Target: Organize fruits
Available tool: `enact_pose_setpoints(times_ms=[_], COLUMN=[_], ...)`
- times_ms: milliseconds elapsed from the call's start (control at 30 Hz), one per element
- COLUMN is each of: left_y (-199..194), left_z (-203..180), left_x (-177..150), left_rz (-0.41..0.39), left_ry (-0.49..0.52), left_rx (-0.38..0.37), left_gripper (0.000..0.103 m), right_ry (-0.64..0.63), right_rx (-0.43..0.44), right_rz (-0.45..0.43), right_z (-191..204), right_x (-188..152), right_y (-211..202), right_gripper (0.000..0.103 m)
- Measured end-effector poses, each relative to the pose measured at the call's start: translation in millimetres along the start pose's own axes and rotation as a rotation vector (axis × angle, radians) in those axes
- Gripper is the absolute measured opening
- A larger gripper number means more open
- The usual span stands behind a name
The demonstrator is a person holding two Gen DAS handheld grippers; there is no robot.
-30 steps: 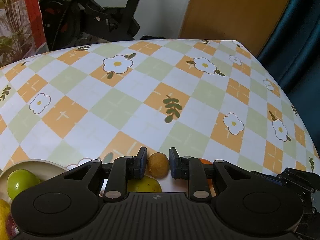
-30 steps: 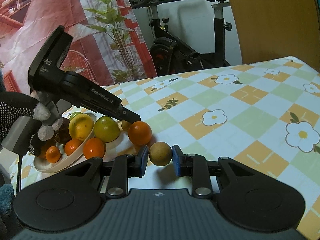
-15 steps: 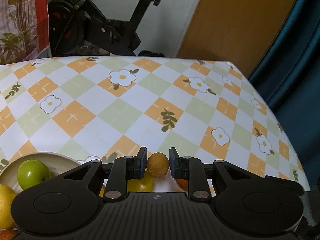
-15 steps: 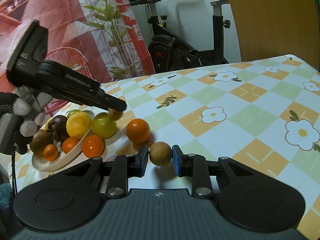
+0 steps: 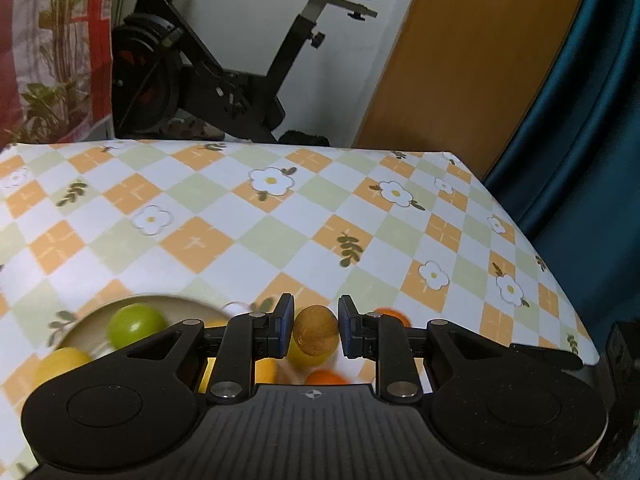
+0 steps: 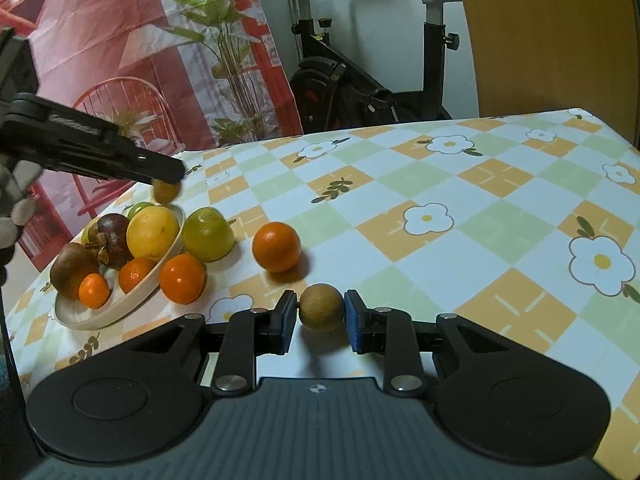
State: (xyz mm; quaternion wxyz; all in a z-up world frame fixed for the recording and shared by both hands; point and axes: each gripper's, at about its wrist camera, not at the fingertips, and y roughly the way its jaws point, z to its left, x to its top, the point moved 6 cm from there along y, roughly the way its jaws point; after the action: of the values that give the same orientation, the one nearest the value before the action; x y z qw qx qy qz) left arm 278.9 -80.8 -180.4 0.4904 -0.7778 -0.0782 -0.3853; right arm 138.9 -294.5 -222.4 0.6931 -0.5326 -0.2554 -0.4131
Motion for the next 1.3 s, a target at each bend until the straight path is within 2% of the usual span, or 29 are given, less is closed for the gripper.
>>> enact_pose_setpoints(times_ms=[133,267,400,633,800,1200,1267,1300], left_y=[-21.9,-30.9,-36.5,-35.8,-30.9,-25.8,-28.1,-29.7], left_z=[16.0,32.0,47.0,40.4,34.0,29.7,32.9,34.7], left_x=[-16.0,-32.4,-42.4,-50.0,-53.6,-55.2,-52.9,-51.4], left_rz=[-0.007,0.010,0.018,0.013,0.013,0.017,0.011,0.006], left_ry=[0.000,0.013,-0.019,0.039,0.063,0.043,0.018,0.005], left_rx=[0.022,0.064,0.075,0.059,0.045,0.037,0.037,0.035], left_gripper=[0.025,0.025,0.025,0.025,0.025,0.026,0.029,0.034], right_ry=[-0.023,-0.102,-0.197,-0.340,-0.375,-0.400,-0.396,-0.393], right_rx=[0.044,0.121,0.189,0.244,0.252,0.238,0.232,0.229], right_rz=[0.004,0.007,0.020,0.059,0.089,0.090,0.085,0.081], right_z=[21.5,62.0,105.1,161.3,173.5,175.9,173.3,171.9], right_x=[-0.1,9.5,14.9,2.7,-3.2,-7.5,-6.8,-6.6], right_y=[-2.8,2.1,14.0,39.0,54.2,55.3,54.0,53.0], right_gripper=[0.028,0.028,0.028,0.028,0.028,0.029,0.030,0.030])
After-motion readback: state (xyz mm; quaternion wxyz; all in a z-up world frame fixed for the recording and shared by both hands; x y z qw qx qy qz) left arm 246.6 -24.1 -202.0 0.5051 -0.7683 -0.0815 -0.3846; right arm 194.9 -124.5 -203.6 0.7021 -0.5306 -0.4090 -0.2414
